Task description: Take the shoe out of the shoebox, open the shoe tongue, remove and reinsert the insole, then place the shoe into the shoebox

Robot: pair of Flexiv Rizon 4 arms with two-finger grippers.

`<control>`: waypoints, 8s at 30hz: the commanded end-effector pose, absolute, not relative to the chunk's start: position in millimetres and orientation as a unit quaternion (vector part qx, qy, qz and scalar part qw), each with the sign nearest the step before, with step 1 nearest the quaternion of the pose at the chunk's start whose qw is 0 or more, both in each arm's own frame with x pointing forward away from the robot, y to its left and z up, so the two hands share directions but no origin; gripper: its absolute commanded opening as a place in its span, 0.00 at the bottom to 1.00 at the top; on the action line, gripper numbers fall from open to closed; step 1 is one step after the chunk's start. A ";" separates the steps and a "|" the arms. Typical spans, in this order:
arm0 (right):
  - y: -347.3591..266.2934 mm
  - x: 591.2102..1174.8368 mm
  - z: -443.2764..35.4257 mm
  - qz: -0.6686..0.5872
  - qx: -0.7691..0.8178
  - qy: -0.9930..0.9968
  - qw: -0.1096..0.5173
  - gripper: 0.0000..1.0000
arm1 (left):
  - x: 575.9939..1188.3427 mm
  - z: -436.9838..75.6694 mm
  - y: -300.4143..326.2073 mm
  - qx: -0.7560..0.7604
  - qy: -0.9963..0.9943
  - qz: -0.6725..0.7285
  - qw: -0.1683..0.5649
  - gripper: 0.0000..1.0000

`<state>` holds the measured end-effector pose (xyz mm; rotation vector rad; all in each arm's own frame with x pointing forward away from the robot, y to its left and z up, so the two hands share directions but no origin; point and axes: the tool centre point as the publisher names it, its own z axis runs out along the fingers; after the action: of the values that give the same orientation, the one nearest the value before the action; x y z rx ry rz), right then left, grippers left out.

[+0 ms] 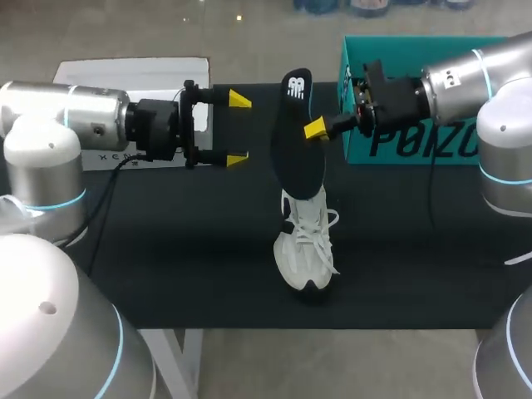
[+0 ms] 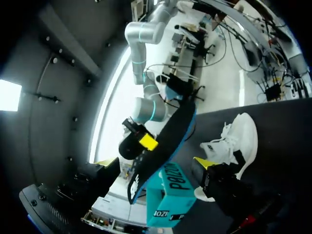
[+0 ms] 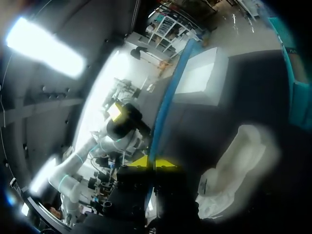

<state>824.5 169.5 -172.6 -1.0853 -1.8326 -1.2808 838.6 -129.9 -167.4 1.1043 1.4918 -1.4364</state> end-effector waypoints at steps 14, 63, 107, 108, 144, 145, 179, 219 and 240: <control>170.6 824.4 -172.4 -0.486 -0.415 -0.699 0.321 0.00 | 828.7 -168.3 -126.4 0.425 0.585 -0.563 0.400 1.00; 170.6 824.4 -172.4 -0.486 -0.415 -0.699 0.321 0.00 | 789.1 -150.7 -92.7 0.346 0.778 -0.491 0.184 1.00; 170.6 824.4 -172.4 -0.486 -0.415 -0.699 0.321 0.00 | 768.1 -213.3 3.4 0.209 0.896 -0.387 0.065 1.00; 170.6 824.4 -172.4 -0.486 -0.415 -0.699 0.321 0.00 | 768.1 -213.3 3.4 0.209 0.896 -0.387 0.065 1.00; 148.2 952.3 -236.6 -0.520 -0.399 -0.721 0.221 0.00 | 768.1 -213.3 3.4 0.209 0.896 -0.387 0.065 1.00; 146.5 954.1 -240.1 -0.521 -0.400 -0.721 0.221 0.00 | 768.1 -213.3 3.4 0.209 0.896 -0.387 0.065 1.00; 146.9 916.7 -311.3 -0.539 -0.398 -0.713 0.204 0.00 | 768.1 -213.3 3.4 0.209 0.896 -0.387 0.065 1.00; 153.6 903.7 -328.6 -0.496 -0.423 -0.736 0.182 0.44 | 768.1 -213.3 3.4 0.209 0.896 -0.387 0.065 1.00; 158.8 865.5 -356.0 -0.463 -0.433 -0.741 0.219 0.00 | 768.1 -213.3 3.4 0.209 0.896 -0.387 0.065 1.00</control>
<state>869.7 155.6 -350.1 -1.1875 -2.0489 -1.2946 767.9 3.1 -213.7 0.6305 2.6993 -1.1729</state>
